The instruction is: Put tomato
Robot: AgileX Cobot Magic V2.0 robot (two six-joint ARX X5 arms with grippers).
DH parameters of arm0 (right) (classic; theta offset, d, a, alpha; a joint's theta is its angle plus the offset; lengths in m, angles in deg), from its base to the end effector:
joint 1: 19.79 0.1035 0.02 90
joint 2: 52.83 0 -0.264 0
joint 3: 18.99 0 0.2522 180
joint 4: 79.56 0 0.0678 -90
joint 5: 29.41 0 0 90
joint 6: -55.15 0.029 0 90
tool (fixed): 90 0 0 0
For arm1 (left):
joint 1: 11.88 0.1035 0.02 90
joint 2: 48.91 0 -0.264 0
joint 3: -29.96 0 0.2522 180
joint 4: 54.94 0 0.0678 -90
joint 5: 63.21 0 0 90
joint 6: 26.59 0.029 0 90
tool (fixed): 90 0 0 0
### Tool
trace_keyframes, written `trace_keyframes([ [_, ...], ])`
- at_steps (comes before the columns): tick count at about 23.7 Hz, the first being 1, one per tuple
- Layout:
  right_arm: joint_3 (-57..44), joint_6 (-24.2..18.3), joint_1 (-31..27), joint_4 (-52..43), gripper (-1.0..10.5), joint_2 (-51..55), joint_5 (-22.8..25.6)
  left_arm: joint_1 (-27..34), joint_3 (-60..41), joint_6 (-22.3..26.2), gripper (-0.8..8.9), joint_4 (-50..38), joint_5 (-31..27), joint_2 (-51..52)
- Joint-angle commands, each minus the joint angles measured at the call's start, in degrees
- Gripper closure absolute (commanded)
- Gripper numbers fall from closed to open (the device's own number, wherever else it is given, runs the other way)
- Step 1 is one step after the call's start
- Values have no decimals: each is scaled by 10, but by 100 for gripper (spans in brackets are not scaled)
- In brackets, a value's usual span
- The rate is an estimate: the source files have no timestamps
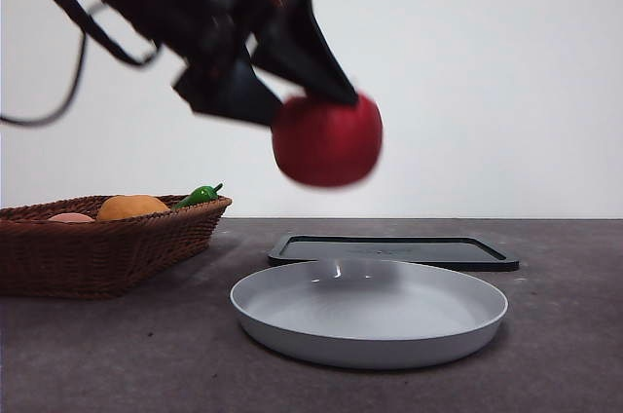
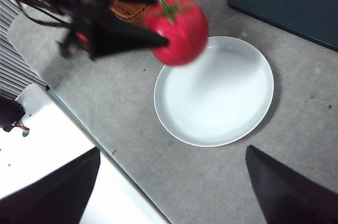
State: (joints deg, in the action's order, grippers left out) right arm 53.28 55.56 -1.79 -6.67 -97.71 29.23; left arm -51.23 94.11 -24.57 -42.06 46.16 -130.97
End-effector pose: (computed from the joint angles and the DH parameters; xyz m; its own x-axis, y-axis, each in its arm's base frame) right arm 0.1111 0.0520 0.3398 0.4084 0.6799 -0.6091 -0.6059 0.7010 0.3762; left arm 0.2300 -0.2010 0.2387 0.4164 -0.7703 -0.4829 0.8319 0.5371 -0.1394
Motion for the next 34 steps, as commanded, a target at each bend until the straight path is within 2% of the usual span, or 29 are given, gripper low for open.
trace_keyframes([
  [1,11,-2,3,-4,508,-4,-1,-12,8,-2,569,-20,0,-38],
  [8,11,-2,3,-3,508,-4,-1,-27,8,-1,568,-55,-1,-114],
  [18,11,-2,3,-3,508,-4,-1,-30,8,5,559,-55,-1,-150],
  [19,11,-2,3,-3,508,-4,-1,-30,8,4,534,-55,-1,-151],
  [21,11,-2,3,-3,508,-4,-1,-33,8,3,402,-56,-1,-151],
  [22,11,-2,3,-3,508,-4,-1,-34,8,3,371,-56,-1,-151],
  [26,11,-2,3,-3,508,-4,-1,-34,9,-18,370,-56,-1,-147],
  [34,11,-2,3,-3,508,-4,-1,-19,16,-19,370,-26,-1,-98],
])
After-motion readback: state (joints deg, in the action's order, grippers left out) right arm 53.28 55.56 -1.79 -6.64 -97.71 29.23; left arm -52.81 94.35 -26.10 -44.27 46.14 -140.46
